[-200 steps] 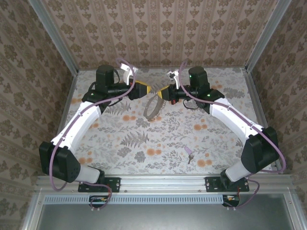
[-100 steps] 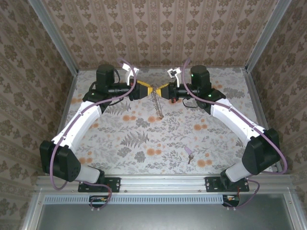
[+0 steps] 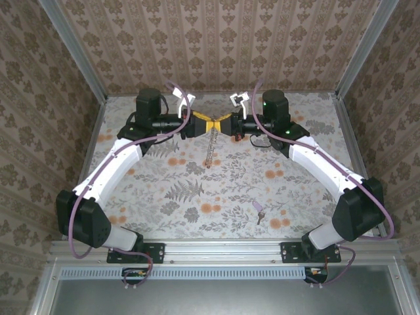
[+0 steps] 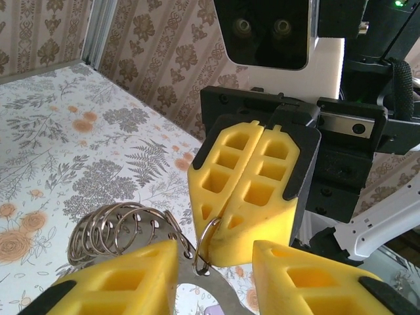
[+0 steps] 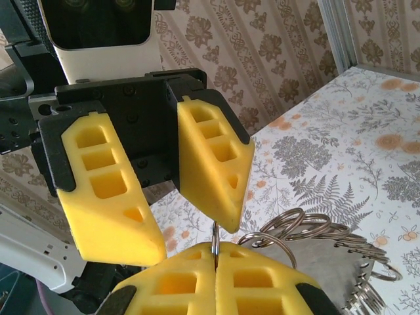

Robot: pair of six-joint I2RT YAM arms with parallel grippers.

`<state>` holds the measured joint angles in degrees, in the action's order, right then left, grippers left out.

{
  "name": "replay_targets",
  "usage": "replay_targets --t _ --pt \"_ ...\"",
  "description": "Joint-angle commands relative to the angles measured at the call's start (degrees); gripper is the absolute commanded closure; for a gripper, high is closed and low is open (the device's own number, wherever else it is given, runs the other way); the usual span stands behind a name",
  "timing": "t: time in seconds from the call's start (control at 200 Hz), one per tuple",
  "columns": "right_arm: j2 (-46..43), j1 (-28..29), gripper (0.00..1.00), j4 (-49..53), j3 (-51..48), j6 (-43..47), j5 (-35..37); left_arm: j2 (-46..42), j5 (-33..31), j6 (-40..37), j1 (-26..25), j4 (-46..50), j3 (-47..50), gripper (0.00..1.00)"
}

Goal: Put the keys on the keyring

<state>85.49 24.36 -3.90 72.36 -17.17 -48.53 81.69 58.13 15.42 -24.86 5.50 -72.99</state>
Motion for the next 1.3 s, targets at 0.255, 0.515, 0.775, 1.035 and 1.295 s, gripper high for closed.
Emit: replay_targets --t 0.255,0.515,0.775,1.035,1.295 --pt "-2.22 -0.11 1.0 -3.92 -1.33 -1.51 -2.07 1.03 2.91 2.16 -0.91 -5.11 1.32 0.75" --pt "-2.34 -0.19 1.0 -4.27 -1.52 -1.71 -1.84 1.37 3.68 2.22 -2.98 -5.56 1.85 0.9" --pt "-1.92 -0.13 1.0 -4.73 -1.43 -2.42 -1.65 1.36 3.19 1.31 -4.36 -4.89 1.93 1.0" --pt "-1.89 -0.23 0.87 -4.62 -1.61 -2.73 -0.52 -0.01 1.1 1.24 -4.59 -6.88 4.01 1.0" --pt "-2.56 -0.62 0.78 -4.36 -2.04 -2.65 0.1 -0.74 -0.12 1.45 -4.25 -7.62 4.99 1.0"
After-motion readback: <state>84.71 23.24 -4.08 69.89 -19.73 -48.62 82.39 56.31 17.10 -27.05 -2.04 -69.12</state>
